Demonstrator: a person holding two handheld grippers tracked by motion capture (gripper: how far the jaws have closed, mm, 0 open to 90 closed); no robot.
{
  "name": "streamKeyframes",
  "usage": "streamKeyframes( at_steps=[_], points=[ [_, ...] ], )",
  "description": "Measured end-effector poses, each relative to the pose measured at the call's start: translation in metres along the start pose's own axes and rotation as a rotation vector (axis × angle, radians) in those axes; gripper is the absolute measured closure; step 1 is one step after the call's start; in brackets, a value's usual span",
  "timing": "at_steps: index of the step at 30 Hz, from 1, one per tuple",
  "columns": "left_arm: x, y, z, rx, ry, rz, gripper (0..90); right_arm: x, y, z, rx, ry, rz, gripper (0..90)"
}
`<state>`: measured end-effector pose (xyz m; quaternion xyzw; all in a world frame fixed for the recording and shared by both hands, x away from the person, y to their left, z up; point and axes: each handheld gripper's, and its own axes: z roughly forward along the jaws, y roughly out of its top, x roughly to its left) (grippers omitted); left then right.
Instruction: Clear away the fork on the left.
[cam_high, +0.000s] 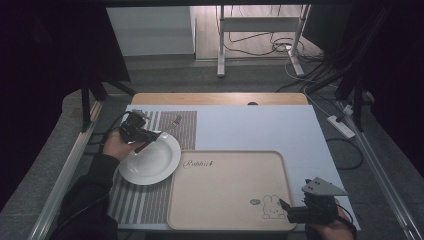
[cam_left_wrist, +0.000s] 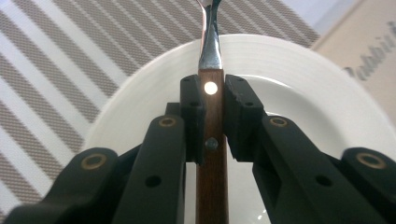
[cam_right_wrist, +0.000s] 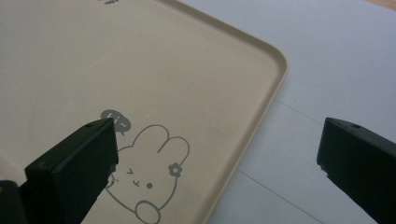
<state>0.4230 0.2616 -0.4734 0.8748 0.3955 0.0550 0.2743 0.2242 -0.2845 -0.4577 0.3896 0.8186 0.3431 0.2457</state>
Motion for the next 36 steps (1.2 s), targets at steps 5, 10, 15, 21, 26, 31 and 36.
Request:
streamKeyframes(
  at_steps=[5,10,15,21,26,31,36],
  points=[
    [-0.015,-0.003,-0.003,-0.002,-0.001,-0.001,78.0,0.001,0.0,0.0,0.002,0.0,-0.006,0.0],
    [-0.032,-0.007,-0.003,0.0,0.002,0.019,78.1,0.001,0.0,0.0,-0.001,-0.002,-0.011,0.0],
    [-0.05,-0.008,-0.001,-0.001,-0.004,0.028,78.0,0.002,0.0,0.0,0.0,-0.001,-0.017,0.0],
    [-0.071,-0.007,-0.001,-0.012,-0.004,0.047,78.0,0.002,0.0,-0.001,-0.001,-0.002,-0.024,0.0],
    [-0.091,-0.008,0.002,-0.018,-0.014,0.049,78.0,0.003,0.0,0.0,-0.003,-0.003,-0.031,0.0],
    [-0.113,-0.007,0.007,-0.005,-0.034,0.075,78.0,0.004,0.0,0.0,-0.001,-0.005,-0.038,0.0],
    [-0.134,-0.004,0.015,0.009,-0.058,0.096,78.0,0.004,0.0,0.0,0.002,-0.005,-0.046,0.0]
  ],
)
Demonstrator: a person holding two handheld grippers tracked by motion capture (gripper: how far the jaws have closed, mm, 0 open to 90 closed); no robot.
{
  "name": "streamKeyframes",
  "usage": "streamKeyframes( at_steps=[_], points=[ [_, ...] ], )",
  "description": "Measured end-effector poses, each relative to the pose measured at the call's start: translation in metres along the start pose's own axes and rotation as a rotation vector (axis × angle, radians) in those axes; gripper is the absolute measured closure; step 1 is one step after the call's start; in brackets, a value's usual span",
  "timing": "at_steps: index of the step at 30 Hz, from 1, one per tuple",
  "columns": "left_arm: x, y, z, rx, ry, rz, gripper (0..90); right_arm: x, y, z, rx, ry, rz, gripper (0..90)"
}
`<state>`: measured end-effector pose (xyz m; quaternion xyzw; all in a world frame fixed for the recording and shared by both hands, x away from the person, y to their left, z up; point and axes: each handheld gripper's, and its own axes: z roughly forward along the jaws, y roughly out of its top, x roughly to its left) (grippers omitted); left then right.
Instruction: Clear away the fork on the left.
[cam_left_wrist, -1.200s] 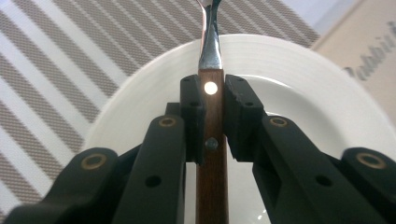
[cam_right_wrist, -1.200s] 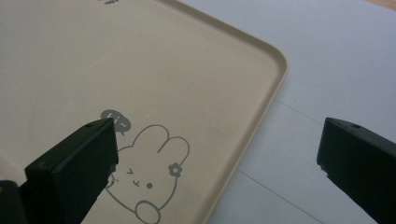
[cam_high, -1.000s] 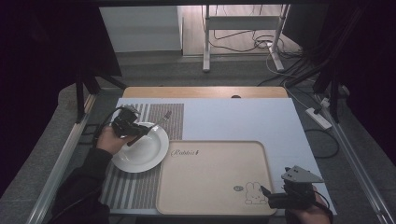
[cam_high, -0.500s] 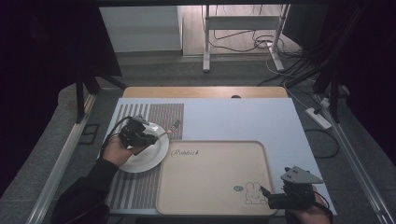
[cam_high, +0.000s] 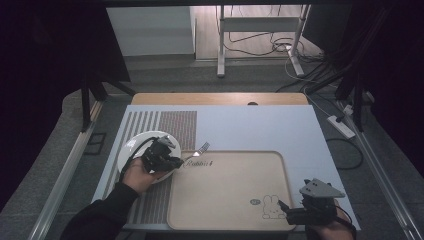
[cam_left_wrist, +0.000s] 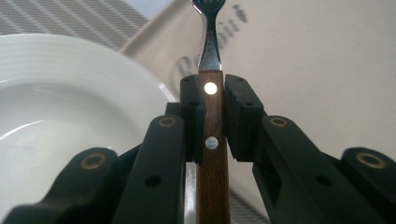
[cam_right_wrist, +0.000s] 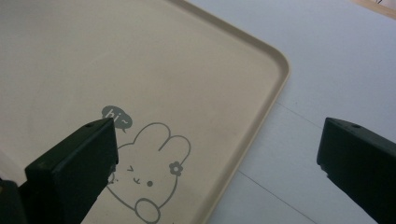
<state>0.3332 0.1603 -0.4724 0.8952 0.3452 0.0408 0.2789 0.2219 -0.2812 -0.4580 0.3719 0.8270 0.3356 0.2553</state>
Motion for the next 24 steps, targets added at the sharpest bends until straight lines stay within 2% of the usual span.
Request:
streamKeyframes(
  at_steps=[4,9,12,18,21,22,24],
  points=[
    [-0.019,0.004,0.008,0.006,-0.022,0.021,78.0,0.0,0.0,0.0,0.0,0.0,-0.002,0.0],
    [-0.037,0.005,0.019,0.011,-0.047,0.036,78.0,0.001,0.0,0.0,0.002,-0.002,-0.005,0.0],
    [-0.045,0.005,0.028,0.033,-0.059,0.045,78.0,0.001,0.0,0.0,0.003,-0.002,-0.006,0.0],
    [-0.053,0.001,0.043,0.081,-0.092,0.053,77.9,0.001,0.0,0.0,0.004,-0.002,-0.01,0.0],
    [-0.057,0.0,0.05,0.118,-0.103,0.079,76.5,0.001,0.0,0.0,0.004,-0.001,-0.01,0.0],
    [-0.058,0.001,0.051,0.127,-0.109,0.099,75.6,0.001,0.0,0.001,0.004,-0.001,-0.01,0.0],
    [-0.059,0.005,0.049,0.112,-0.112,0.109,69.4,0.001,0.0,0.001,0.005,-0.001,-0.013,0.0]
  ],
)
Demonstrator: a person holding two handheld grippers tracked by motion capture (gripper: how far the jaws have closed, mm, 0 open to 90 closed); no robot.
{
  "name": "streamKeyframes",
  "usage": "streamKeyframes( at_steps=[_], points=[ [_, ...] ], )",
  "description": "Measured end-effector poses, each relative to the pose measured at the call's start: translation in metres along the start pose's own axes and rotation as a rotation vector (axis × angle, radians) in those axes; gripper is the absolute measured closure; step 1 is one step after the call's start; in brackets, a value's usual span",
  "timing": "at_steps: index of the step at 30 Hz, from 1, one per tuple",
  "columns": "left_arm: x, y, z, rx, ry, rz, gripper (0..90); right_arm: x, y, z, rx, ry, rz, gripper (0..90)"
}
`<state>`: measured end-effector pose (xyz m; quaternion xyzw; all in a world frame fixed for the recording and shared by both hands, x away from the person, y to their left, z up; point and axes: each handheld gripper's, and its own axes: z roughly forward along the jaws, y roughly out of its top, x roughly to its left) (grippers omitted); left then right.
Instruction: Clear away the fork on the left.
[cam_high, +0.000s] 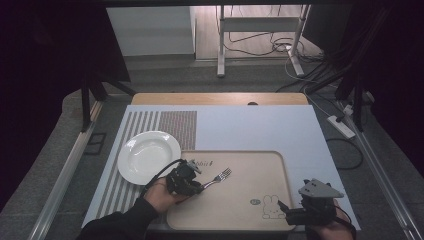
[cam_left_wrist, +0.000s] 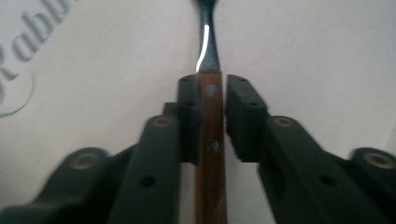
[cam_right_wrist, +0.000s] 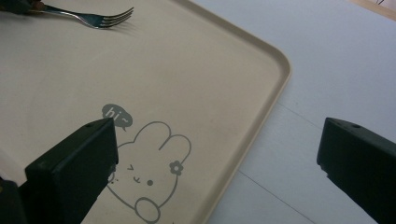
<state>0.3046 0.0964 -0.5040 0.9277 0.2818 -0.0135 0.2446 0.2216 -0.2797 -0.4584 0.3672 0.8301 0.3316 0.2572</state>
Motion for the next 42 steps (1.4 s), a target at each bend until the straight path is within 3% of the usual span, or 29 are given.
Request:
streamKeyframes(
  at_steps=[2,5,10,12,19,23,34,42],
  points=[
    [-0.001,0.006,-0.004,-0.02,0.022,0.013,72.0,0.0,0.0,0.0,0.0,-0.001,-0.002,0.0],
    [-0.002,0.017,-0.004,-0.035,-0.018,0.023,89.1,0.0,0.0,0.0,0.001,-0.001,-0.002,0.0],
    [-0.007,0.034,0.009,-0.023,-0.039,0.071,89.1,0.0,0.0,0.001,0.003,0.0,-0.001,0.0],
    [-0.008,0.038,0.015,-0.022,-0.026,0.083,89.1,0.0,0.0,0.001,0.003,0.0,-0.001,0.0],
    [-0.004,0.042,0.03,-0.012,-0.028,0.076,89.2,0.0,0.0,0.001,0.004,0.0,0.0,0.0],
    [0.001,0.041,0.028,-0.016,0.005,0.063,89.1,0.0,0.0,0.001,0.004,0.002,0.0,0.0],
    [0.032,0.029,0.015,0.004,0.095,-0.022,89.1,0.0,0.0,0.0,0.001,0.002,-0.002,0.0],
    [0.053,0.017,0.006,0.007,0.101,-0.1,89.1,0.001,0.0,0.0,0.003,0.002,-0.01,0.0]
  ],
)
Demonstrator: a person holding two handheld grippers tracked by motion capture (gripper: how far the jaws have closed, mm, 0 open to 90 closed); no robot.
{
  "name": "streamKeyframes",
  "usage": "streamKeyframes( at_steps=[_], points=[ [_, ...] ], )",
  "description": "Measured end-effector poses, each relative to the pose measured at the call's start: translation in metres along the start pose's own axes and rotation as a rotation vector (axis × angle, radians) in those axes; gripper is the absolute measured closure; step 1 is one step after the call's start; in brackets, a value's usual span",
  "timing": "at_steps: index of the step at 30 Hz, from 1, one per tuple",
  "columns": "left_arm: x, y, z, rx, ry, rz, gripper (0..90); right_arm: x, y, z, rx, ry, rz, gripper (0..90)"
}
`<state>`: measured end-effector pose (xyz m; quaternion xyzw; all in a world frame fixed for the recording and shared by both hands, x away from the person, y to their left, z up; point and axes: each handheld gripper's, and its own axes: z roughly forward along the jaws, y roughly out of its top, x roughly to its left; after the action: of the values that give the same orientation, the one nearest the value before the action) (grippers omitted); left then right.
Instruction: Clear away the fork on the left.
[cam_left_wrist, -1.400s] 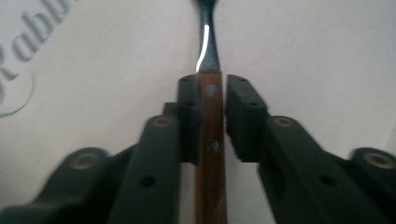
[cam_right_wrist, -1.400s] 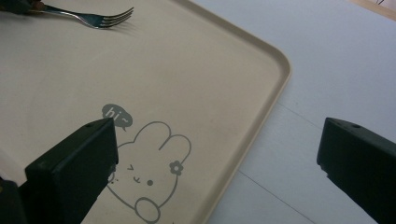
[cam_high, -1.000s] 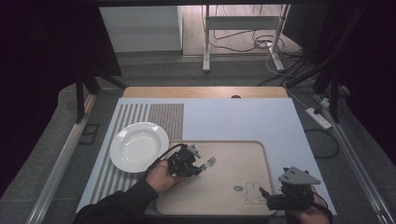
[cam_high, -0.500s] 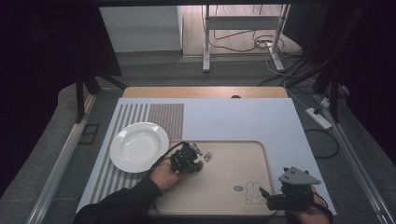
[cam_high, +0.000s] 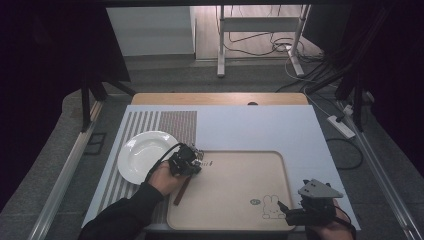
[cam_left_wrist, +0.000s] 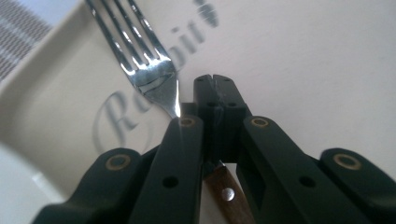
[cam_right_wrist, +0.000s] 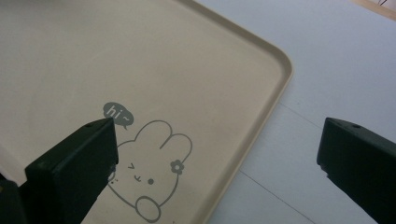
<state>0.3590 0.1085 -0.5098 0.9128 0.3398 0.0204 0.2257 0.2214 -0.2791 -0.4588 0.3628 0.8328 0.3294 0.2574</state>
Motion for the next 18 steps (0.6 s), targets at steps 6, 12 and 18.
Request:
streamKeyframes(
  at_steps=[6,12,18],
  points=[
    [0.012,-0.008,-0.005,0.01,0.013,-0.036,89.1,0.0,0.0,0.0,0.0,-0.001,-0.005,0.0],
    [0.022,-0.013,-0.009,0.014,0.004,-0.066,89.1,0.001,0.0,0.0,0.005,0.0,-0.009,0.0],
    [0.025,-0.015,-0.009,0.01,-0.023,-0.078,89.0,0.001,0.0,0.0,0.007,0.001,-0.012,0.0]
  ],
)
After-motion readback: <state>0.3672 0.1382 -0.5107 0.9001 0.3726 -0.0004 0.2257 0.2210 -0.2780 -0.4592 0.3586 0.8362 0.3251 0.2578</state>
